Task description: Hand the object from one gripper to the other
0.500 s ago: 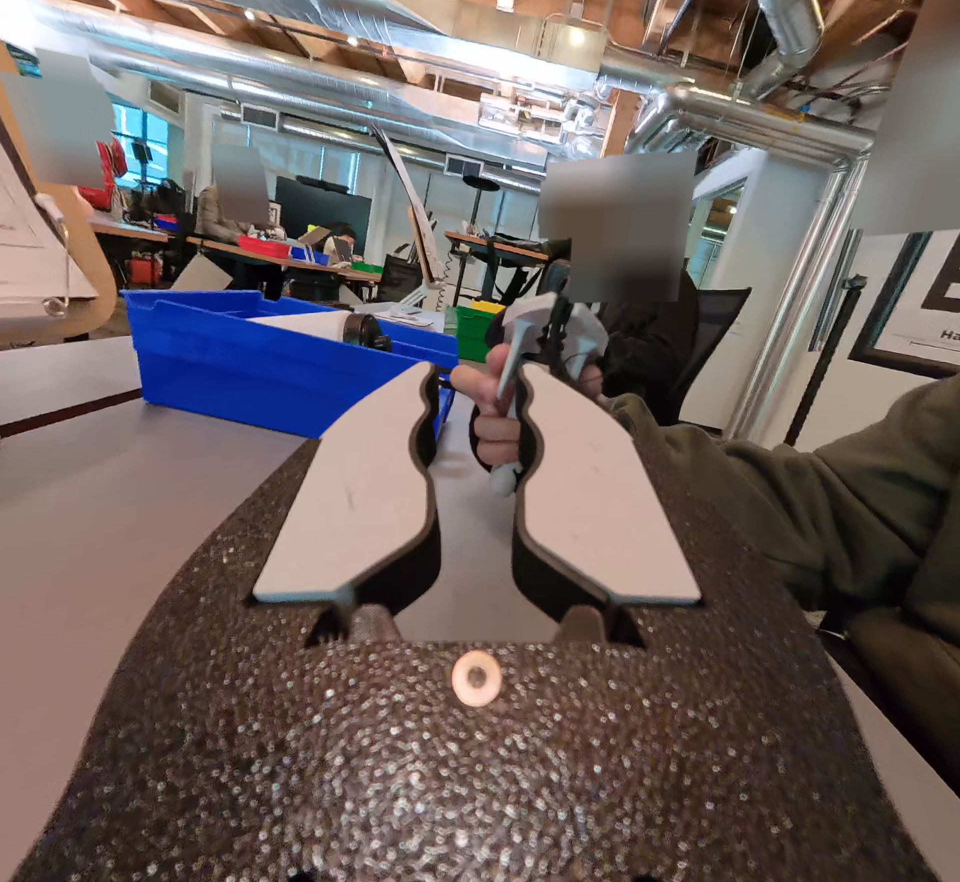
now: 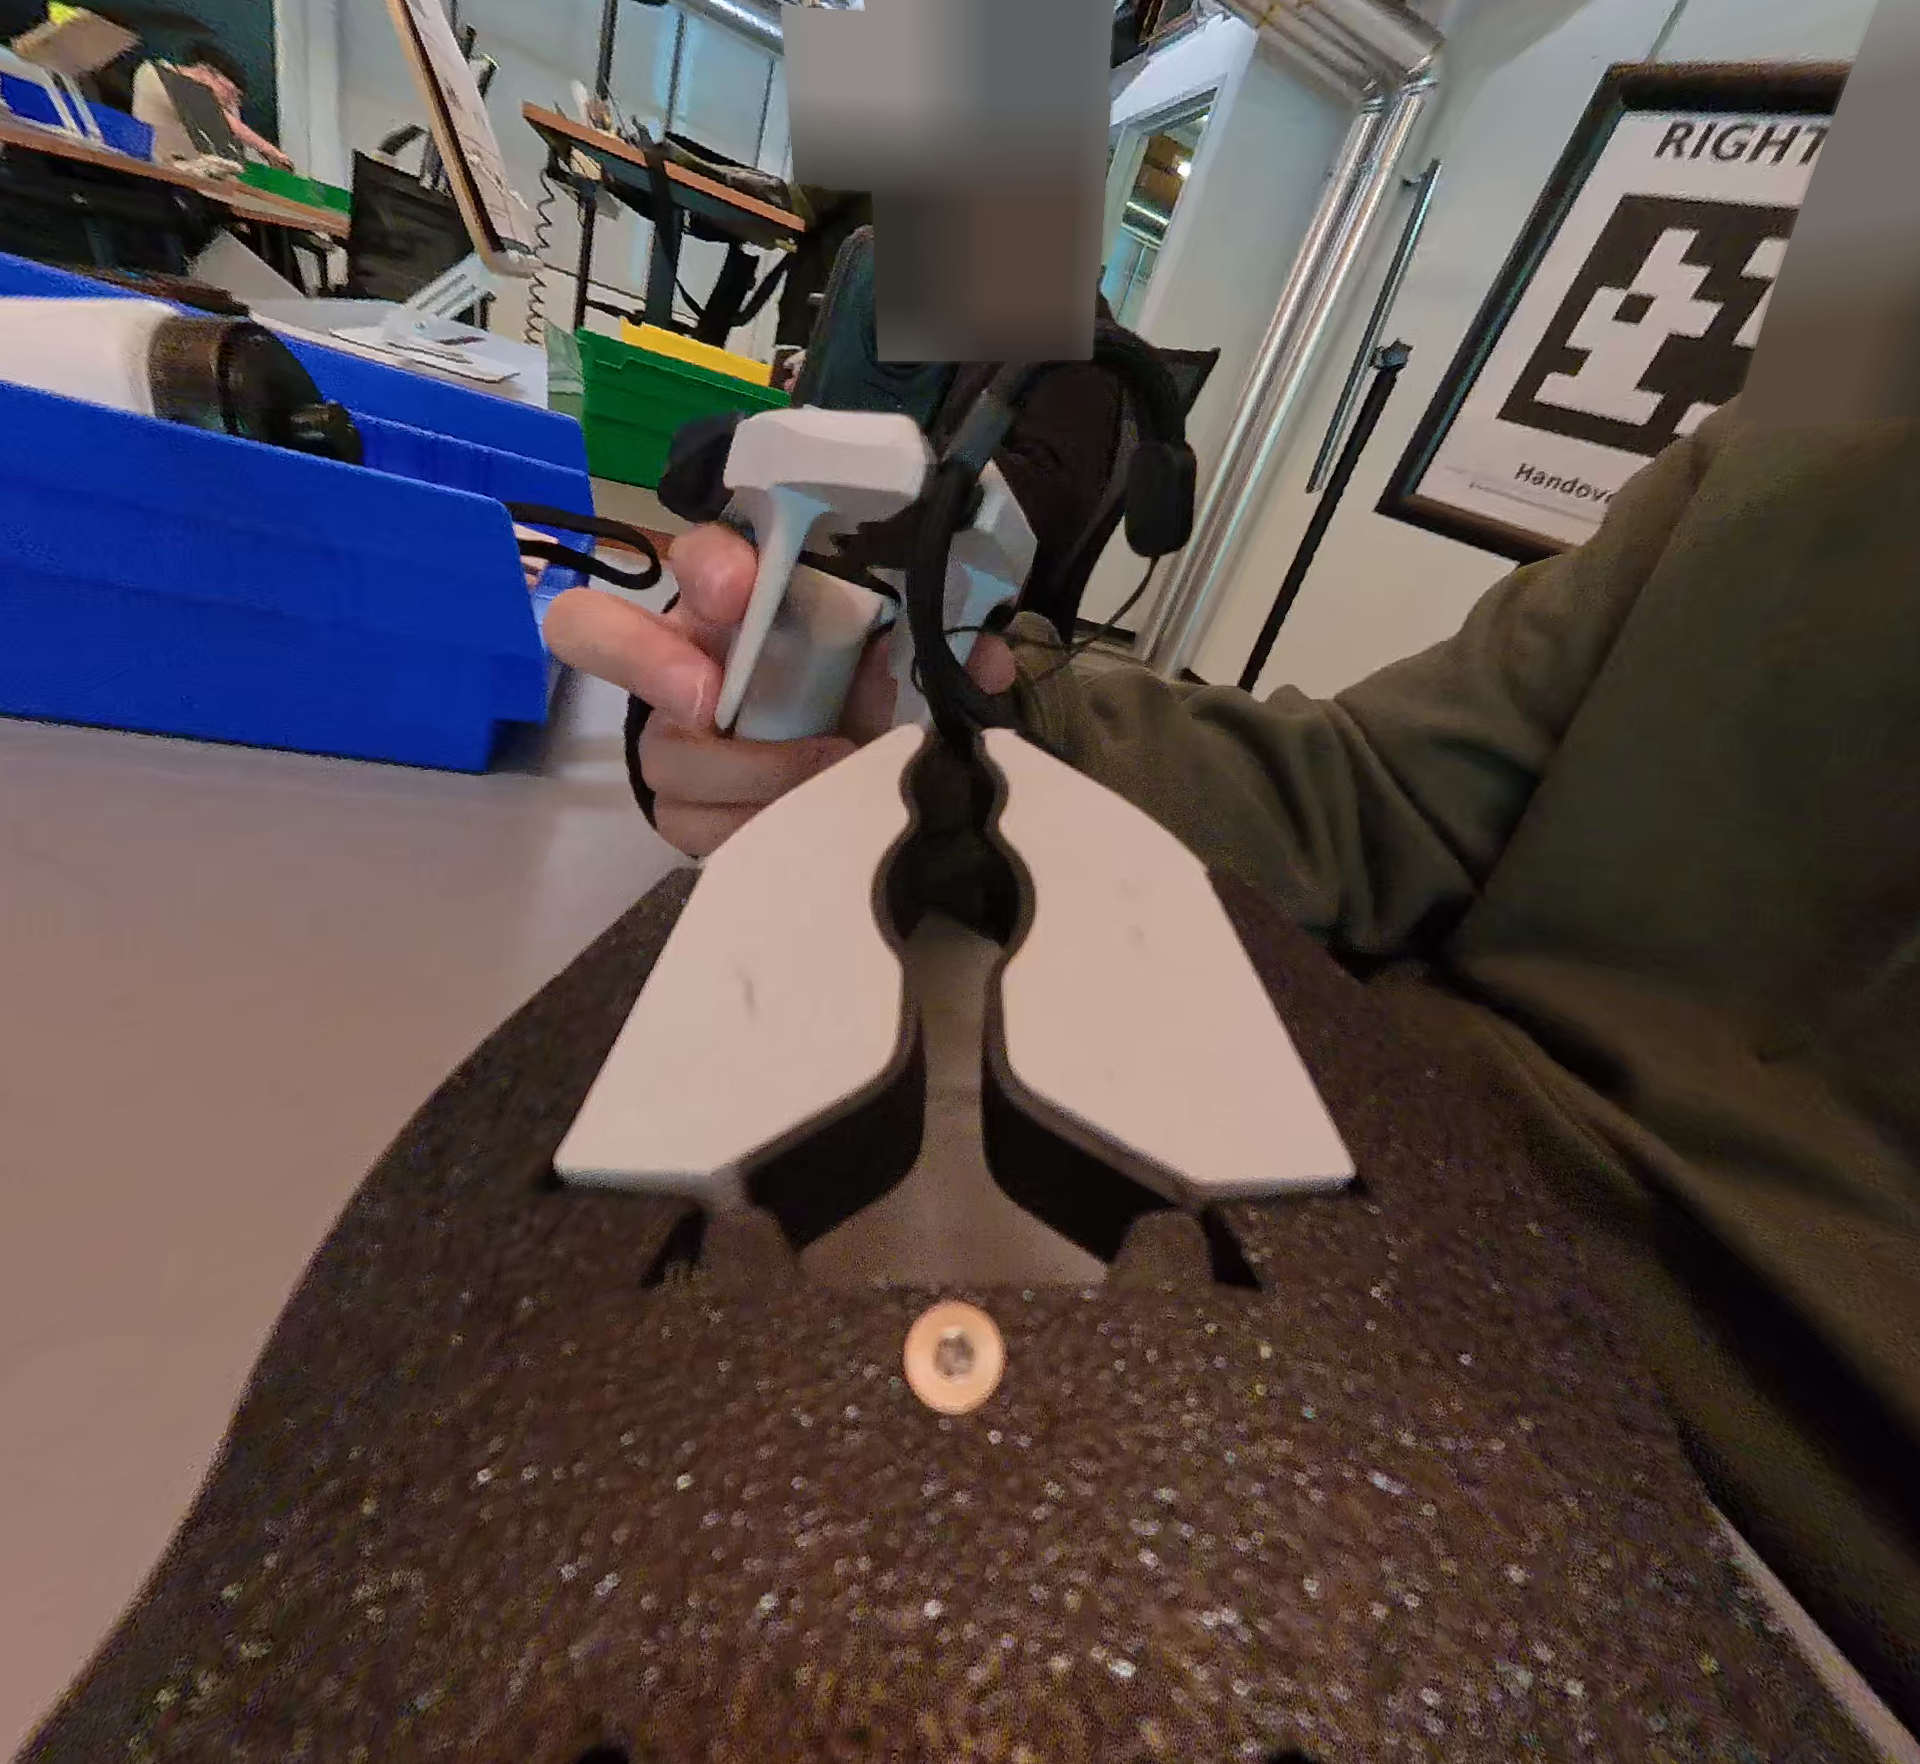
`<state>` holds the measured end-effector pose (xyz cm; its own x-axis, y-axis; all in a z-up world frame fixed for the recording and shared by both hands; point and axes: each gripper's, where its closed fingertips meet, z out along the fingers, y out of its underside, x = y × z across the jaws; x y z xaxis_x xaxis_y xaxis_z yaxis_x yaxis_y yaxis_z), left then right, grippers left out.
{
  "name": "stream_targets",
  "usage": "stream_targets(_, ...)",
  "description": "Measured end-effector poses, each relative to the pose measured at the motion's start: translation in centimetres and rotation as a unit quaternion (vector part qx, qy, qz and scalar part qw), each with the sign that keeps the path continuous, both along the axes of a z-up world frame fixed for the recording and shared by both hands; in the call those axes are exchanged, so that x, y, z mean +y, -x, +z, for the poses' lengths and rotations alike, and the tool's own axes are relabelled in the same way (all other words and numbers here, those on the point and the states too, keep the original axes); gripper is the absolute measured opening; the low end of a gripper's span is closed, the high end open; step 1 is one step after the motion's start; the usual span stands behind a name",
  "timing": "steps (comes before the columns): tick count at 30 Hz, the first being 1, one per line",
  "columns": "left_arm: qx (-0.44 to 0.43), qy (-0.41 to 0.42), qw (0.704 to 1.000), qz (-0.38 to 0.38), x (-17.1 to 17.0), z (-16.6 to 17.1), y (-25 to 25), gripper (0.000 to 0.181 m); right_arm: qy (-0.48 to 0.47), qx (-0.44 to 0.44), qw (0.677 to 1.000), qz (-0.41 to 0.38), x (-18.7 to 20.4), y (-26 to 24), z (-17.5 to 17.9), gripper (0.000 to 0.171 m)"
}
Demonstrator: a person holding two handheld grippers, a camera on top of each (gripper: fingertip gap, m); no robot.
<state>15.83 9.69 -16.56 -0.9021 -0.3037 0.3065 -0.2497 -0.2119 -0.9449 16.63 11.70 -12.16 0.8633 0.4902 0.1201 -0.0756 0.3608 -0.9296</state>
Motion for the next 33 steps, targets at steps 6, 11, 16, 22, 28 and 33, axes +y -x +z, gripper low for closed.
stream_targets(6,0.029,0.054,0.998,-0.022,0.1,1.0,0.2,0.024,0.001,-0.009,1.000,0.002,0.0,0.2,-0.2,0.005)
stream_targets(11,0.040,0.032,0.999,-0.020,-0.6,0.1,-0.1,0.024,0.002,-0.007,1.000,0.013,0.0,0.6,-0.2,0.005)
stream_targets(16,0.025,-0.013,1.000,-0.010,-1.0,-0.9,-0.2,0.005,0.012,-0.022,1.000,0.003,0.2,0.6,-0.6,0.005)
stream_targets(22,-0.013,-0.075,0.977,0.199,3.4,-1.4,-4.4,0.003,0.056,0.027,0.993,-0.099,1.2,-3.3,-1.4,0.019)
stream_targets(28,-0.185,-0.246,0.821,0.482,10.2,1.0,-6.0,0.003,0.157,0.092,0.965,-0.188,1.8,-7.7,-3.7,0.051)
stream_targets(33,-0.279,-0.328,0.759,0.488,8.8,1.2,-5.7,0.003,0.157,0.133,0.972,-0.117,2.3,-5.3,-2.9,0.048)
